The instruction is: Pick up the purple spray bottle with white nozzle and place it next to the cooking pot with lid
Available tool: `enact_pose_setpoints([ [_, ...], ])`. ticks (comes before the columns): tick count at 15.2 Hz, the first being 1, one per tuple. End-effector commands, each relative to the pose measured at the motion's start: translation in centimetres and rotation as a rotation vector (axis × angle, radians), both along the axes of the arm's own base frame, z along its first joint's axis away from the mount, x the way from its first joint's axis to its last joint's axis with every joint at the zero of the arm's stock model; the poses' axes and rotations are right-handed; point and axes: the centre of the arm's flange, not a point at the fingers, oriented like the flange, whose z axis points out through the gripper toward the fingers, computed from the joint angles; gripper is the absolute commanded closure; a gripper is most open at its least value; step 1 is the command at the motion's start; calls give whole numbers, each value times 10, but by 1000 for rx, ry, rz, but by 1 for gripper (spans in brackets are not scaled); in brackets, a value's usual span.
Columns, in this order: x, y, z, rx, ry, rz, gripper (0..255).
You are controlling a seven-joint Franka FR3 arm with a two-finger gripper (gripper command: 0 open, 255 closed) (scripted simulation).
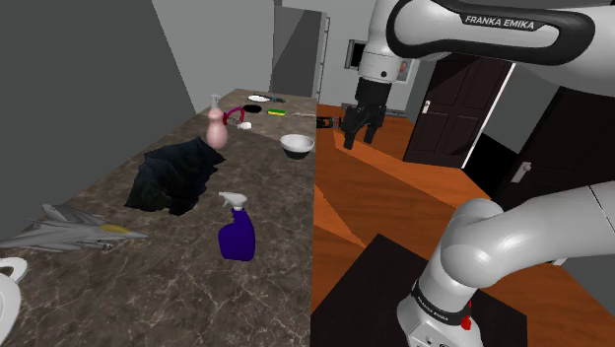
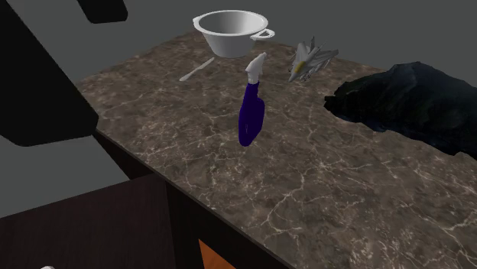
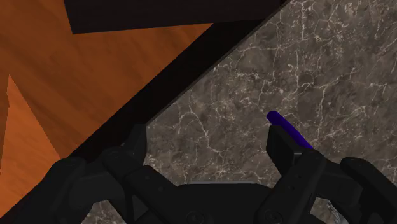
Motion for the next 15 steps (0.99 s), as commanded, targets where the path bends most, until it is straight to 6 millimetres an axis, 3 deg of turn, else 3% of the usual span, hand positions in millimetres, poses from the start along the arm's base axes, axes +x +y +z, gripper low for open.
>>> enact_pose_setpoints([
  [1,0,0,0,0,0,0,0],
  [15,117,103,-84,108,6,193,0],
])
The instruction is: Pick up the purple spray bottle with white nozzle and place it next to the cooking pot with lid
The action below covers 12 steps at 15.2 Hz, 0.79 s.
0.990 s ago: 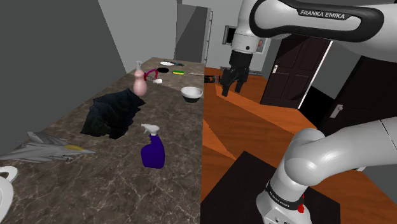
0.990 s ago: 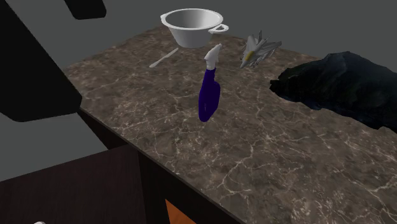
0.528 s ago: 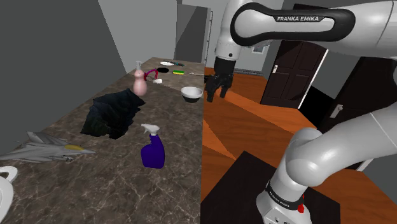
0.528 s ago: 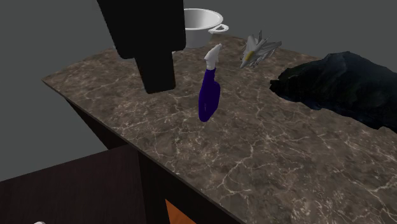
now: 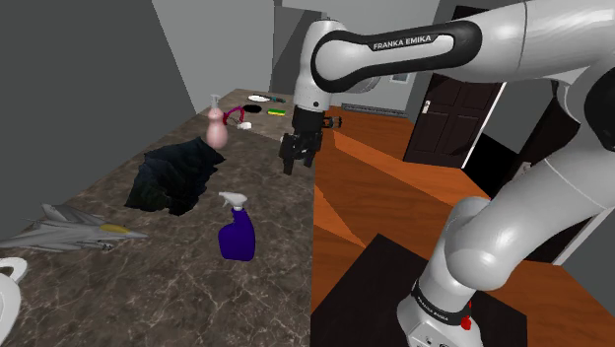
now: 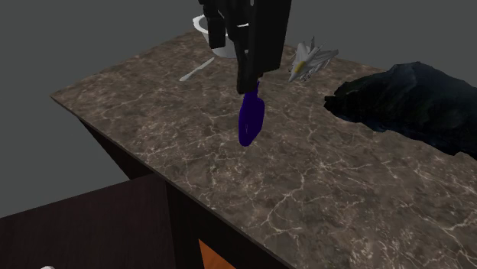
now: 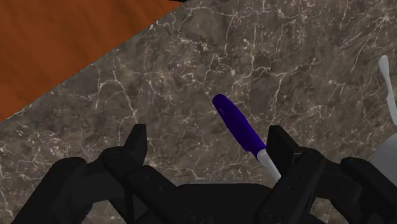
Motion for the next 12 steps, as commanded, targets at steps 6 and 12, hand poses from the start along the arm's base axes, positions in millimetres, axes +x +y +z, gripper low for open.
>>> enact_pose_setpoints([
  [6,54,62,-36,55,2,96,0],
  [12,76,97,-64,82,3,143,0],
])
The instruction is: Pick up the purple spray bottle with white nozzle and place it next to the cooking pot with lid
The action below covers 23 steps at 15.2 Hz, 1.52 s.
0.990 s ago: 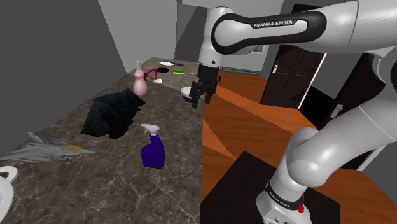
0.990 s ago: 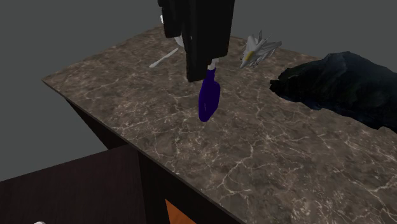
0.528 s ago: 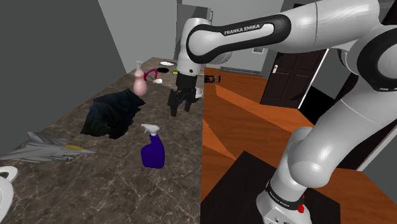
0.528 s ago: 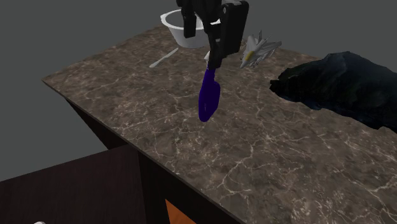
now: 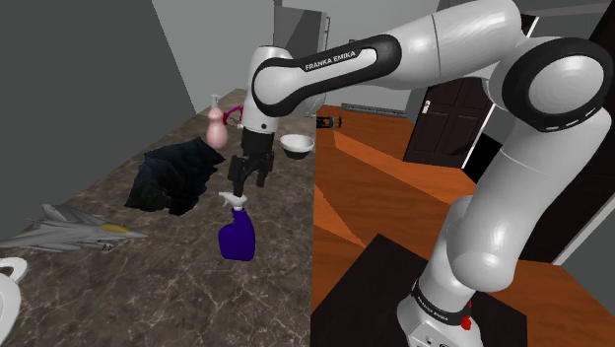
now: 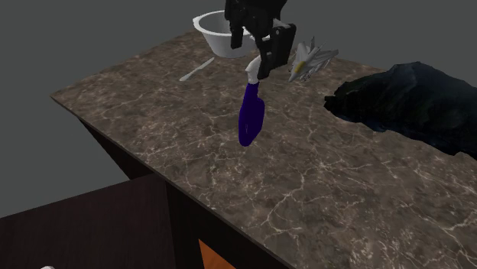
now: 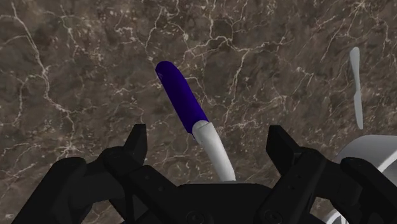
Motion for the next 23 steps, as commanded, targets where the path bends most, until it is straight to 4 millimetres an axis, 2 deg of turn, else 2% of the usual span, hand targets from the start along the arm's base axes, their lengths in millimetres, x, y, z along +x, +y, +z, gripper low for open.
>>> enact_pose_setpoints([
  [1,0,5,-10,2,0,2,0],
  [5,0,11,-34,2,0,2,0],
  [13,0,11,-34,2,0,2,0],
  [14,0,11,-34,2,0,2,255],
  [23,0,11,-34,2,0,2,255],
])
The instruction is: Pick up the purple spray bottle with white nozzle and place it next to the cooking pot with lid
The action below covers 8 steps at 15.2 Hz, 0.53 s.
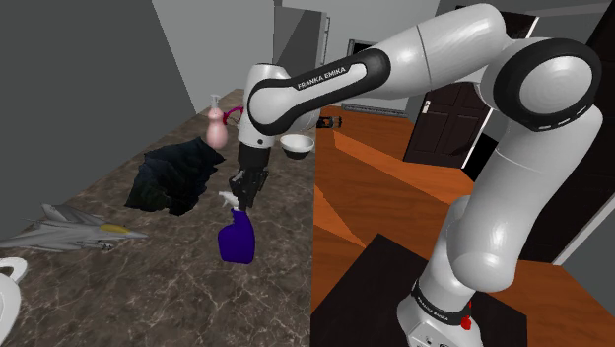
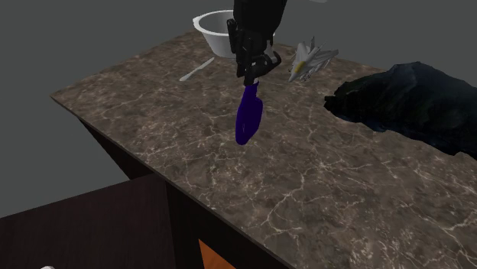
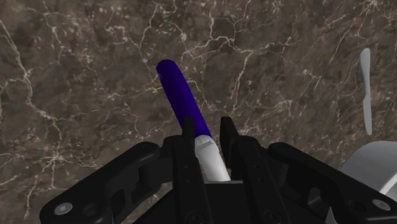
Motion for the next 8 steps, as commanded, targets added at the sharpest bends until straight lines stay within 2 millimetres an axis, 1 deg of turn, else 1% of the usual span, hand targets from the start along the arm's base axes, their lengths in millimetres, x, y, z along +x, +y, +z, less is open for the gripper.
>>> enact_pose_setpoints([
  [1,0,0,5,0,0,0,255],
  [8,0,0,42,0,0,0,255],
])
